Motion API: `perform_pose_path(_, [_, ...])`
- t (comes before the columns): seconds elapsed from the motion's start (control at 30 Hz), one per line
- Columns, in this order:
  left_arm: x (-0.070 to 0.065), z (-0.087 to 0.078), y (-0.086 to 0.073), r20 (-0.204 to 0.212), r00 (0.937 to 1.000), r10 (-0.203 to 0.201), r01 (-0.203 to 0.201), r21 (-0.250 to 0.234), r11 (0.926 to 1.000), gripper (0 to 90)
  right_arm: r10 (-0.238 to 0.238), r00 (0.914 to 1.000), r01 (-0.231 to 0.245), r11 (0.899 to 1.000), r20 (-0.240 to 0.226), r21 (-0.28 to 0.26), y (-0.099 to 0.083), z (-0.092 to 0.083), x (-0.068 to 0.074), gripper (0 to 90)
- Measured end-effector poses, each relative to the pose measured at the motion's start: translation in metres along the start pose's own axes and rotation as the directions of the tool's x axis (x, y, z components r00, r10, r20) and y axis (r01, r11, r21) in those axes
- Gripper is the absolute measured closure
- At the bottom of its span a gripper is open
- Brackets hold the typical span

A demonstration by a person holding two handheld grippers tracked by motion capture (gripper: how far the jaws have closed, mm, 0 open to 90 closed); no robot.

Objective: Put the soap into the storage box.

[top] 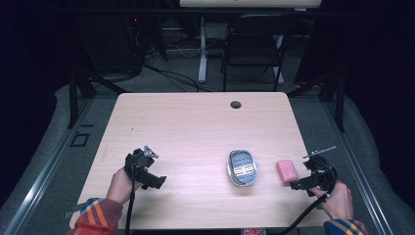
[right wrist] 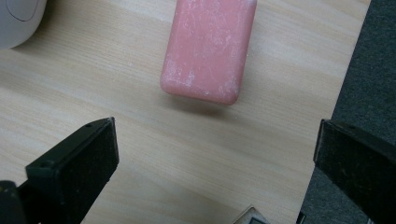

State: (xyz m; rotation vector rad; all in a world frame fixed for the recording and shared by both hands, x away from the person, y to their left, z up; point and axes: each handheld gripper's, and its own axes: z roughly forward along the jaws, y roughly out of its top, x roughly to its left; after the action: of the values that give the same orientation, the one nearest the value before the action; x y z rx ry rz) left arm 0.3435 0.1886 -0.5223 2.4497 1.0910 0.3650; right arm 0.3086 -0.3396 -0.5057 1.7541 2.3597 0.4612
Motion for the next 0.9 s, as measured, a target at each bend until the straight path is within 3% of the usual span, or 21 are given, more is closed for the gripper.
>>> perform_pose_path(0.23, [0.000, 0.000, 0.000, 0.001, 1.0000, 0.001, -0.001, 0.000, 1.0000, 0.1, -0.010, 0.9999, 0.010, 1.000, -0.010, 0.025, 0.001, 0.001, 0.005, 0.0])
perform_pose_path(0.6, [0.000, 0.000, -0.001, -0.001, 1.0000, -0.001, 0.001, -0.001, 1.0000, 0.1, -0.022, 0.9991, 0.020, 0.998, 0.036, 0.052, 0.009, 0.003, 0.008, 0.0])
perform_pose_path(0.7, [0.001, 0.000, -0.001, 0.003, 1.0000, -0.002, 0.002, -0.001, 1.0000, 0.1, -0.016, 0.9995, 0.015, 0.999, 0.026, 0.044, 0.010, 0.004, 0.009, 0.0])
perform_pose_path(0.9, [0.000, 0.000, 0.000, 0.014, 0.9999, 0.007, -0.007, 0.003, 1.0000, 0.1, -0.055, 0.9982, 0.053, 0.996, 0.024, 0.075, 0.019, 0.004, 0.013, 0.0])
